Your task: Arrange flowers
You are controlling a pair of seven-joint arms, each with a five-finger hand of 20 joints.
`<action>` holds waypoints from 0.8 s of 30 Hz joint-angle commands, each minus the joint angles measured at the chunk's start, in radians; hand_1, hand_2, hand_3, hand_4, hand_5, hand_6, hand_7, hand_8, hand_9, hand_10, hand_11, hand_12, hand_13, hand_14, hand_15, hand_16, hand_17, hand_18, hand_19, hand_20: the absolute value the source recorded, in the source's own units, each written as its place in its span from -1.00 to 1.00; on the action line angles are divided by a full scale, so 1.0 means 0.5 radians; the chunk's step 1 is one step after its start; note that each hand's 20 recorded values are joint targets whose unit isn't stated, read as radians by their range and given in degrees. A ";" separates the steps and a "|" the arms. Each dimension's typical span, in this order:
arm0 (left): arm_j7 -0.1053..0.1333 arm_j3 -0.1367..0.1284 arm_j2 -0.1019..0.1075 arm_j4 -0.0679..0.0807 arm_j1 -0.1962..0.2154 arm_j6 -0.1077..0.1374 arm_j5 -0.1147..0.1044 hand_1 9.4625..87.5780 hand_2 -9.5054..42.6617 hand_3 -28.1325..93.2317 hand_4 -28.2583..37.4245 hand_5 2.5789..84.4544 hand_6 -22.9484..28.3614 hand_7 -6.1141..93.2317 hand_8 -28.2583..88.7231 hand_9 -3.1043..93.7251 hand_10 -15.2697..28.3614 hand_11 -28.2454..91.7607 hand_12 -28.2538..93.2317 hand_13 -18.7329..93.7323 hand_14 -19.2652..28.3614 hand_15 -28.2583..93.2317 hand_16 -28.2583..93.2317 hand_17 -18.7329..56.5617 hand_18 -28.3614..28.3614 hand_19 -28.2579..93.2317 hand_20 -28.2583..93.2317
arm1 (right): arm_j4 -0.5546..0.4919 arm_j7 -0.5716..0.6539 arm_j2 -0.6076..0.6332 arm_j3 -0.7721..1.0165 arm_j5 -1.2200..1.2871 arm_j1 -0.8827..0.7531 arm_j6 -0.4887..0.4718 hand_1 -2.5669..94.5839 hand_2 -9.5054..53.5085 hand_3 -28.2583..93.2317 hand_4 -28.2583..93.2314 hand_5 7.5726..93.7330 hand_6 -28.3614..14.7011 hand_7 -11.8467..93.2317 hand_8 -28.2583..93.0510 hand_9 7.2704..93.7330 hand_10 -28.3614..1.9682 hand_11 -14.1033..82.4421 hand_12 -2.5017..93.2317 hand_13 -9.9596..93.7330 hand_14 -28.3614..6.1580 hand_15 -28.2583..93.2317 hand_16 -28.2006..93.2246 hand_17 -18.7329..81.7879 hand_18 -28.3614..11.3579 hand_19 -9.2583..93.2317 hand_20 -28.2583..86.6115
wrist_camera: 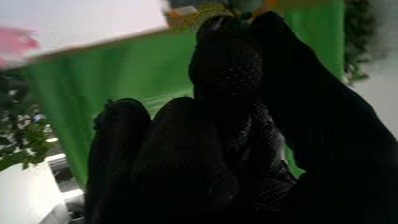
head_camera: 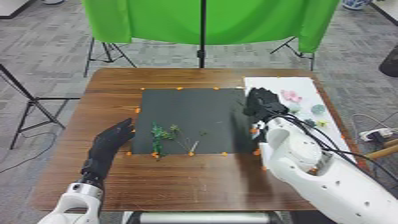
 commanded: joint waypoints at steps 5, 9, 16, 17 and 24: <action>-0.017 0.003 -0.018 0.002 0.024 -0.015 0.006 -0.62 -0.70 0.51 -0.89 -0.07 0.04 -0.72 -0.60 -0.15 0.24 -0.36 -0.30 -0.17 0.52 -0.28 -0.47 -0.50 0.50 -0.44 -0.27 | -0.209 -0.066 -0.105 0.042 0.006 -0.155 -0.119 0.20 -1.00 0.44 -0.59 0.75 0.17 -0.27 -0.06 0.86 0.11 0.31 -0.27 0.99 0.49 0.55 0.08 0.78 -0.22 1.00 0.69; -0.016 0.002 -0.020 0.001 0.026 -0.017 0.004 -0.62 -0.71 0.51 -0.89 -0.07 0.04 -0.72 -0.60 -0.15 0.24 -0.36 -0.30 -0.17 0.52 -0.28 -0.47 -0.50 0.49 -0.45 -0.27 | -0.185 -0.054 -0.124 -0.029 -0.049 -0.191 -0.122 0.20 -1.00 0.44 -0.59 0.75 0.18 -0.27 -0.06 0.86 0.11 0.31 -0.27 1.00 0.49 0.55 0.08 0.78 -0.22 1.00 0.69; -0.020 -0.001 -0.019 0.004 0.024 -0.024 0.005 -0.62 -0.70 0.51 -0.90 -0.07 0.04 -0.72 -0.60 -0.15 0.24 -0.36 -0.30 -0.16 0.52 -0.28 -0.47 -0.50 0.50 -0.45 -0.27 | -0.200 -0.028 -0.146 -0.083 -0.050 -0.244 -0.136 0.20 -1.00 0.44 -0.58 0.76 0.18 -0.27 -0.06 0.86 0.11 0.31 -0.27 1.00 0.49 0.54 0.08 0.78 -0.22 1.00 0.69; -0.019 0.001 -0.019 0.005 0.020 -0.027 0.006 -0.62 -0.70 0.51 -0.89 -0.07 0.04 -0.72 -0.60 -0.15 0.24 -0.36 -0.30 -0.16 0.52 -0.28 -0.47 -0.50 0.49 -0.45 -0.27 | -0.198 -0.028 -0.149 -0.089 -0.042 -0.245 -0.136 0.20 -1.00 0.44 -0.58 0.76 0.18 -0.27 -0.07 0.86 0.12 0.31 -0.27 1.00 0.49 0.54 0.08 0.78 -0.22 1.00 0.69; -0.029 0.005 -0.015 0.008 0.011 -0.035 0.007 -0.62 -0.71 0.51 -0.89 -0.07 0.04 -0.73 -0.60 -0.15 0.24 -0.36 -0.30 -0.17 0.52 -0.29 -0.47 -0.50 0.50 -0.45 -0.27 | -0.169 -0.051 -0.155 -0.060 0.044 -0.260 -0.110 0.17 -1.00 0.28 -0.56 0.73 0.20 -0.25 -0.09 0.85 0.11 0.30 -0.27 0.99 0.48 0.54 0.09 0.77 -0.21 1.00 0.68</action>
